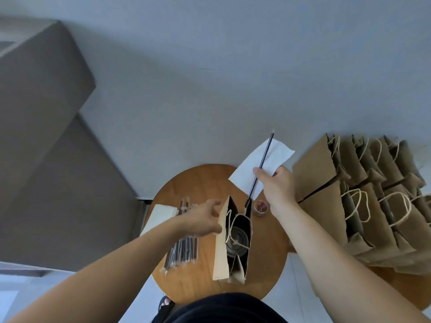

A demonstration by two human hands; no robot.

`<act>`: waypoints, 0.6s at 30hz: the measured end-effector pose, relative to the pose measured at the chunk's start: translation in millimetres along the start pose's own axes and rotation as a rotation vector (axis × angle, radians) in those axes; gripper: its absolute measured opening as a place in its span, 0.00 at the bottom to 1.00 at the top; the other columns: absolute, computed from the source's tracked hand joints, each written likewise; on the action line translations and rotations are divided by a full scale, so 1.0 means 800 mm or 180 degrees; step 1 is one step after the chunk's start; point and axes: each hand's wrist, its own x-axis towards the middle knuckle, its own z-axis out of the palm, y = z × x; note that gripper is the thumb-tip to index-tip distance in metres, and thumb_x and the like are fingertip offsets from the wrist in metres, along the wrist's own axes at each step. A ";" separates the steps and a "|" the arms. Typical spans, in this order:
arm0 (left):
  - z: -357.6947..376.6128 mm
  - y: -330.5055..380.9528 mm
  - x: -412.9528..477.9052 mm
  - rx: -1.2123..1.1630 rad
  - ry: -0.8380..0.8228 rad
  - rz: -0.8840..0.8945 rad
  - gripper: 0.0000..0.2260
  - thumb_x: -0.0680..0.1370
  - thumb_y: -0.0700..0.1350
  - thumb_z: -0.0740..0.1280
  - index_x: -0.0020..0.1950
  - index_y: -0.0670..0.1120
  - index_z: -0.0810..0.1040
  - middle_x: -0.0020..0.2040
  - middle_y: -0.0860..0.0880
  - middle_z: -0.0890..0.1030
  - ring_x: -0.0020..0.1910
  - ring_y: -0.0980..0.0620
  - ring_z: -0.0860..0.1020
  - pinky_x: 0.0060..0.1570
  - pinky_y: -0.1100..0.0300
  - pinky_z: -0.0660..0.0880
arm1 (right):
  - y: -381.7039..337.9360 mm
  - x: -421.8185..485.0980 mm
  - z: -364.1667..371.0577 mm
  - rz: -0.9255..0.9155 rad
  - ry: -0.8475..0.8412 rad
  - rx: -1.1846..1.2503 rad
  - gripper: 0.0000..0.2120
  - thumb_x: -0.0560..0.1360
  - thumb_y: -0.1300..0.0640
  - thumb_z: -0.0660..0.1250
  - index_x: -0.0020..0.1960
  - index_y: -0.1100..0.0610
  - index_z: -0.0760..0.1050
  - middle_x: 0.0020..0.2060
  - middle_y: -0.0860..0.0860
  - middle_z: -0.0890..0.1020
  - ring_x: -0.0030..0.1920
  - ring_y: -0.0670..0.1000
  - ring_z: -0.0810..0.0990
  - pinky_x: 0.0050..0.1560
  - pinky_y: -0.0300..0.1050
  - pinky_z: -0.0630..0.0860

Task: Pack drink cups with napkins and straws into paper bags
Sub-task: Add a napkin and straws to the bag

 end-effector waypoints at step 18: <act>0.046 -0.045 -0.001 -0.0792 0.0295 -0.0807 0.12 0.82 0.45 0.59 0.49 0.41 0.80 0.39 0.47 0.85 0.36 0.48 0.85 0.42 0.51 0.83 | 0.085 -0.059 0.012 0.0360 -0.0929 -0.2259 0.10 0.77 0.52 0.69 0.56 0.53 0.74 0.48 0.48 0.79 0.41 0.45 0.77 0.34 0.33 0.70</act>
